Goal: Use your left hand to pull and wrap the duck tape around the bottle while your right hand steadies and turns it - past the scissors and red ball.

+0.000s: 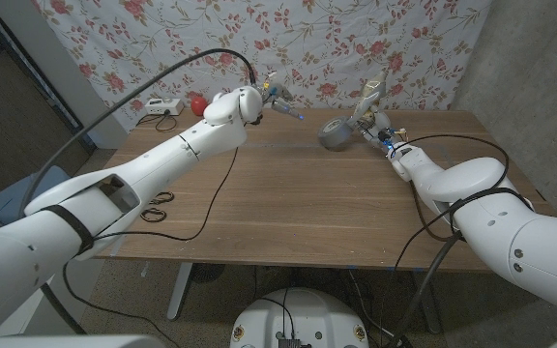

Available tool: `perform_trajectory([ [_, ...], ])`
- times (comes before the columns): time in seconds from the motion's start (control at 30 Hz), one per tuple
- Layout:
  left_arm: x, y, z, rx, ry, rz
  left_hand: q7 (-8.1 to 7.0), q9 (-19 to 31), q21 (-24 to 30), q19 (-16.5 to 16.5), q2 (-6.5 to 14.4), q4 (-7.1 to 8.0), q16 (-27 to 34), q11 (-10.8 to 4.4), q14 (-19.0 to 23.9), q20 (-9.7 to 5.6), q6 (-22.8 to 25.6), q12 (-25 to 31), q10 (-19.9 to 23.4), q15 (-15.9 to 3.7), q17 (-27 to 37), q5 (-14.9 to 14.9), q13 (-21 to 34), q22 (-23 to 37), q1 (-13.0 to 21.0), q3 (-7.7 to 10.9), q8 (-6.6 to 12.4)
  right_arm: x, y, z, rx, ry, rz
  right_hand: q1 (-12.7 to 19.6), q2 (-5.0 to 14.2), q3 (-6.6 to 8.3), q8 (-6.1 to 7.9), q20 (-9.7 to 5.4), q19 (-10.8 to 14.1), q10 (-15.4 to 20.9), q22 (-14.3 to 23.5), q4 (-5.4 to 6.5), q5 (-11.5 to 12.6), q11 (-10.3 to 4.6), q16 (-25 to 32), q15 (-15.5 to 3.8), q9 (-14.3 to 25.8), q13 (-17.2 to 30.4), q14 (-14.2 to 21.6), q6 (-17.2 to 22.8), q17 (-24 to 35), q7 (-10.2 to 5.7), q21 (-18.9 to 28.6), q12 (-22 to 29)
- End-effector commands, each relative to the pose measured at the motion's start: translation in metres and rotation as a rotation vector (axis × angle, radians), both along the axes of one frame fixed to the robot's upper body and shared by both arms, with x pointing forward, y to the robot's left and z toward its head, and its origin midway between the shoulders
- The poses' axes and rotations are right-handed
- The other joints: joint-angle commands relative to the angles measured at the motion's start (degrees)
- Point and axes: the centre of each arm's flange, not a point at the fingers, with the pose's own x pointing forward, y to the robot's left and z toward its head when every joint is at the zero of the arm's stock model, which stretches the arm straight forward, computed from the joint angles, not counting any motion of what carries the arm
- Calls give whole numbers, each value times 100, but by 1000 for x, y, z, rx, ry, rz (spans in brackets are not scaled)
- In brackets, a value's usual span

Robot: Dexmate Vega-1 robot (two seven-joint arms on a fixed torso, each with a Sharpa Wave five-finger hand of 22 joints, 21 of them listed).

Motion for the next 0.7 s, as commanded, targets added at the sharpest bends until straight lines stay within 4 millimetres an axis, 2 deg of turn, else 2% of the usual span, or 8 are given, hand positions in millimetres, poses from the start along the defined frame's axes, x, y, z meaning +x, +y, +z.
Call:
perform_trajectory([
  [0.03, 29, -20, -16, 30, 19, -75, 7, 17, -46, -8, 104, -53, 35, -23, -181, 25, -335, 2, -278, 61, -5, 184, -78, 12, 241, -51, 35, -2, 0, 1, 2, -23, 10, 698, 1141, 1425, -39, -122, -81, 1442, 9, 1068, 40, -528, 1213, -1840, 30, 1231, 2692, 644, 1695, 316, -3, 483],
  [0.2, 44, -29, -32, 2, 26, -128, 30, 17, -59, -14, 72, -49, 39, -9, -217, 28, -396, 15, -321, 101, -11, 221, -101, 11, 234, -98, 42, -2, -1, 1, 0, -23, 8, 685, 1138, 1440, -58, -121, -91, 1457, 8, 1059, 40, -524, 1217, -1840, 34, 1204, 2698, 656, 1695, 327, -3, 468],
  [0.37, 55, -34, -46, -23, 45, -156, 116, 19, -90, -12, -57, -30, 50, 49, -318, 27, -745, 19, -515, 188, -23, 366, -165, 12, 174, -277, 14, -1, -1, 2, -2, -14, 3, 672, 1137, 1453, -69, -125, -83, 1458, 8, 1050, 40, -518, 1221, -1840, 43, 1218, 2701, 676, 1695, 343, 3, 473],
  [0.47, 64, -38, -54, -35, 68, -173, 113, 20, -101, -1, -92, -17, 57, 34, -359, 26, -931, 9, -642, 204, -27, 455, -199, 13, 151, -359, 11, 0, 0, 2, -1, -1, -4, 662, 1135, 1463, -82, -126, -101, 1453, 8, 1043, 40, -526, 1225, -1839, 48, 1238, 2702, 683, 1696, 330, 0, 480],
  [0.5, 66, -39, -57, -43, 68, -181, 72, 20, -106, 1, -99, -13, 61, 47, -374, 25, -996, 12, -678, 206, -29, 490, -212, 14, 149, -387, 12, 0, 0, 3, 0, 4, -6, 659, 1134, 1468, -86, -127, -91, 1466, 8, 1038, 40, -516, 1226, -1839, 49, 1220, 2703, 692, 1696, 335, 5, 473],
  [0.7, 75, -49, -69, -61, 81, -218, 48, 16, -143, 0, -130, 6, 50, 44, -560, 25, -1449, -5, -1010, 331, -35, 703, -302, 19, 144, -566, 12, 3, 1, 3, 0, 30, -20, 647, 1131, 1483, -108, -125, -94, 1460, 8, 1024, 41, -518, 1231, -1840, 53, 1247, 2706, 700, 1696, 339, 8, 482],
])
